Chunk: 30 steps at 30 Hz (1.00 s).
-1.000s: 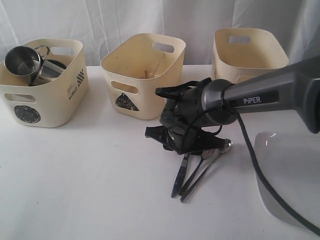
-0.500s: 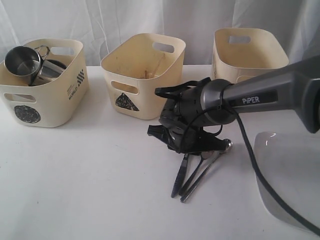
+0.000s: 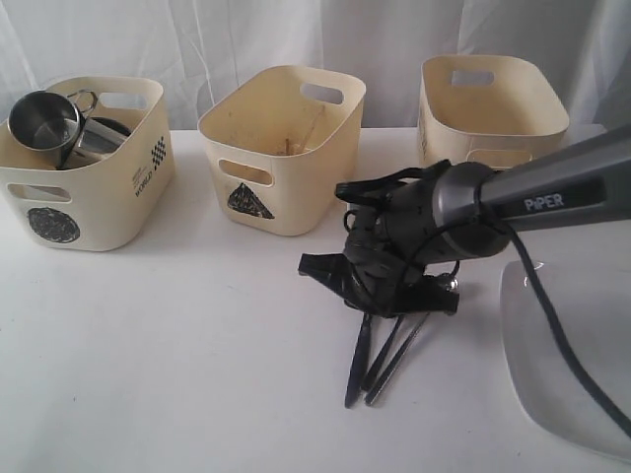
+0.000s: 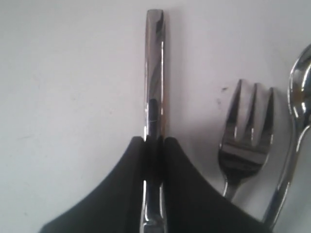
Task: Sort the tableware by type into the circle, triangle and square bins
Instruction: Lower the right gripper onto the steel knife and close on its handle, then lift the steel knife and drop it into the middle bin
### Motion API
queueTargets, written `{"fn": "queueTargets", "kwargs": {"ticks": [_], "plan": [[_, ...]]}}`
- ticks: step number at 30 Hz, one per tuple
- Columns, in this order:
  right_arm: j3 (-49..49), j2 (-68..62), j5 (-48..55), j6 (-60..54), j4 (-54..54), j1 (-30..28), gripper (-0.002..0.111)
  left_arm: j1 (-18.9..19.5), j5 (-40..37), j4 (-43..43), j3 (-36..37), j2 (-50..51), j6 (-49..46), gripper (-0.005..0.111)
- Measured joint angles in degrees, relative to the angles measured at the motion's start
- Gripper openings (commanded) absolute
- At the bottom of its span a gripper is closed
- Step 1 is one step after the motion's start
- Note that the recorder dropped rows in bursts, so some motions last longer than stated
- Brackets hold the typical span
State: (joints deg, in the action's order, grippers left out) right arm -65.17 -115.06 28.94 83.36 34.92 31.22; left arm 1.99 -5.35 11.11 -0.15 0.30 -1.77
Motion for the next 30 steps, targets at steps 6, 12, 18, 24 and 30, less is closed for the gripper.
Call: {"fn": "queueTargets", "kwargs": {"ticks": [6, 12, 18, 24, 30], "plan": [[5.27, 2.58, -13.10, -0.39, -1.23, -1.27, 0.000, 0.00, 0.00, 0.00, 0.00, 0.00, 0.00, 0.000], [6.73, 2.83, -16.58, -0.39, -2.55, -1.40, 0.000, 0.00, 0.00, 0.00, 0.00, 0.00, 0.00, 0.000], [7.66, 3.18, -17.42, -0.39, -2.92, -1.40, 0.000, 0.00, 0.00, 0.00, 0.00, 0.00, 0.00, 0.000], [7.79, 3.53, -18.53, -0.47, -2.21, -1.40, 0.000, 0.00, 0.00, 0.00, 0.00, 0.00, 0.00, 0.000], [8.87, 3.98, -24.20, -1.84, -1.67, -2.07, 0.000, 0.00, 0.00, 0.00, 0.00, 0.00, 0.00, 0.000]]}}
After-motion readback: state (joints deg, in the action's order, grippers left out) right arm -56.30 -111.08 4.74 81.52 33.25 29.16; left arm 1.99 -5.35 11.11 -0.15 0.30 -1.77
